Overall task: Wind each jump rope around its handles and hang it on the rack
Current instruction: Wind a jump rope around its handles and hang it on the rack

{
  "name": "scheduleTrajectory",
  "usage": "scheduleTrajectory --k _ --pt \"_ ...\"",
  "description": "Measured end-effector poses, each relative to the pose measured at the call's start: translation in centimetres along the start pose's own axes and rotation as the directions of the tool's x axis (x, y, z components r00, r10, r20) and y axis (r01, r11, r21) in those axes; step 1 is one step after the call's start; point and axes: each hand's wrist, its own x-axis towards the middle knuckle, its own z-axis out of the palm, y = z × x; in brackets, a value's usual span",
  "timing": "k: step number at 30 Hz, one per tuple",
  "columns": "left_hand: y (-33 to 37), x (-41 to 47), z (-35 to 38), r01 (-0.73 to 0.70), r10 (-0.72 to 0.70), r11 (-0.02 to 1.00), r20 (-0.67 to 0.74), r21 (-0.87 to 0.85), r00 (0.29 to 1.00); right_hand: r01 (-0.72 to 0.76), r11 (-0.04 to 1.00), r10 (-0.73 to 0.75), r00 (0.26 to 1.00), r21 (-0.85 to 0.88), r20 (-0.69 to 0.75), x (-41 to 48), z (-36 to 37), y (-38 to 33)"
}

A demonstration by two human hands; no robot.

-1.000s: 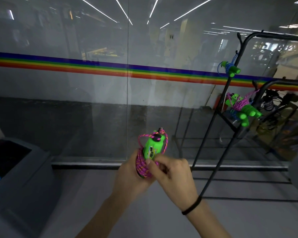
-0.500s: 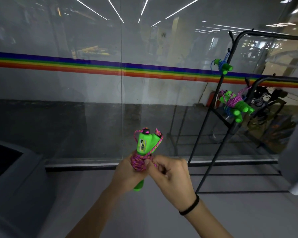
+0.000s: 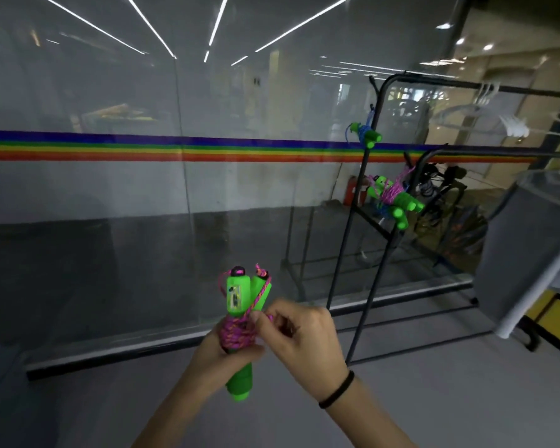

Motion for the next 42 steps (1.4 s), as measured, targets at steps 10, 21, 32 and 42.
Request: scheduleTrajectory --k 10,21,32,42 --pt "1.3 2.9 0.8 0.051 -0.046 0.998 0.148 -0.029 0.988 -0.05 0.989 0.035 0.993 -0.139 -0.114 2.3 -1.1 0.5" --pt "2.2 12.2 2.6 -0.168 0.168 0.977 0.016 0.128 0.986 -0.133 0.977 0.109 0.983 -0.164 -0.15 9.4 -1.2 6.8" --pt "10.0 31.2 6.7 -0.564 0.532 0.816 0.218 0.124 0.818 -0.173 0.985 0.169 0.968 -0.005 -0.187 24.7 -1.5 19.8" --pt "17.5 51.1 12.1 -0.68 0.653 0.72 0.197 0.137 0.731 -0.147 0.948 0.195 0.969 0.281 -0.153 40.7 -4.7 32.4"
